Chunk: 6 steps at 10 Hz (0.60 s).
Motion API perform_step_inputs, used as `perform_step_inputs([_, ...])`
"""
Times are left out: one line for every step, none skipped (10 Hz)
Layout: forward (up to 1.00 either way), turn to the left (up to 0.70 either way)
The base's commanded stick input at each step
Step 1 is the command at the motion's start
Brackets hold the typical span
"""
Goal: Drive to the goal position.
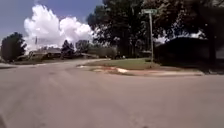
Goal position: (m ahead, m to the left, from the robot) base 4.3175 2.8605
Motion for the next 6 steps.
perform_step_inputs([0.50,0.00])
perform_step_inputs([0.52,0.48])
perform_step_inputs([0.69,0.36])
perform_step_inputs([0.70,0.35])
perform_step_inputs([0.70,0.35])
perform_step_inputs([0.70,0.26])
